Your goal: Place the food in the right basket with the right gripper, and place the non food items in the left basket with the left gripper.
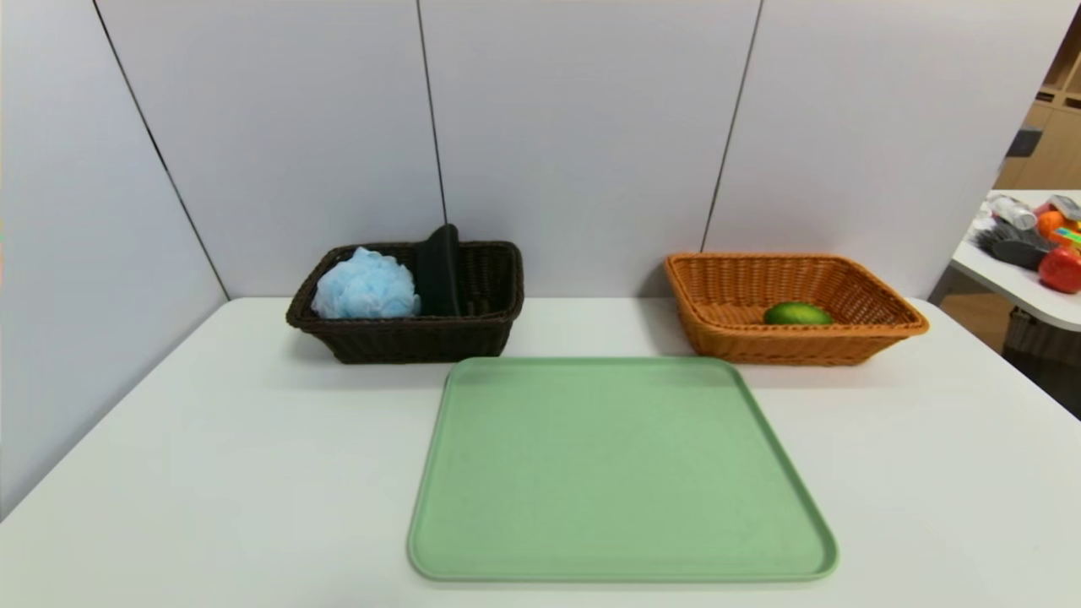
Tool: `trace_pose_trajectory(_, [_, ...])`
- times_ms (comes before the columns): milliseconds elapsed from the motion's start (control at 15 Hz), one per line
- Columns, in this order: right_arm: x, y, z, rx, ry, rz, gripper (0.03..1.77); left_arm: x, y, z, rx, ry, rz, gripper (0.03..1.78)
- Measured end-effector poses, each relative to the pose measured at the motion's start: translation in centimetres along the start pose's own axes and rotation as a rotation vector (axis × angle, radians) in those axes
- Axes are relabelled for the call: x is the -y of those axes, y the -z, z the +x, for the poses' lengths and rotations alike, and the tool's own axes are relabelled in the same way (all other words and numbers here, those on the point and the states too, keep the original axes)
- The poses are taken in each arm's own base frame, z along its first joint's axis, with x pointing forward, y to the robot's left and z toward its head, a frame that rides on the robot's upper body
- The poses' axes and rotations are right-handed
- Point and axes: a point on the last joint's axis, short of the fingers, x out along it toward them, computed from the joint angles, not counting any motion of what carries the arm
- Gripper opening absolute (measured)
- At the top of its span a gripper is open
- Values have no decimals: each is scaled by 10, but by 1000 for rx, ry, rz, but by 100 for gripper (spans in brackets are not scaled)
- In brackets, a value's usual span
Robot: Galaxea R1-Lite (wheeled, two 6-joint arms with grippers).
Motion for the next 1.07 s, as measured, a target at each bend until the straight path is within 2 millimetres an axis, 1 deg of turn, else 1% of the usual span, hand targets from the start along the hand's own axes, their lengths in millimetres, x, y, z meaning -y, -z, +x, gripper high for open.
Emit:
trace_pose_trajectory(200, [0, 0, 0, -1, 1, 15, 170, 0, 0, 0, -1, -3, -10, 169])
trace_pose_trajectory(467, [0, 0, 0, -5, 8, 54, 170, 0, 0, 0, -2, -6, -94, 169])
trace_pose_trajectory(600, [0, 0, 0, -6, 11, 117, 170, 0, 0, 0, -3, -16, -100, 169])
trace_pose_trajectory(800, [0, 1, 0, -8, 15, 133, 170, 0, 0, 0, -3, -20, -100, 169])
trace_pose_trajectory(1067, [1, 1, 0, -8, 36, 198, 170, 0, 0, 0, -3, -20, -100, 169])
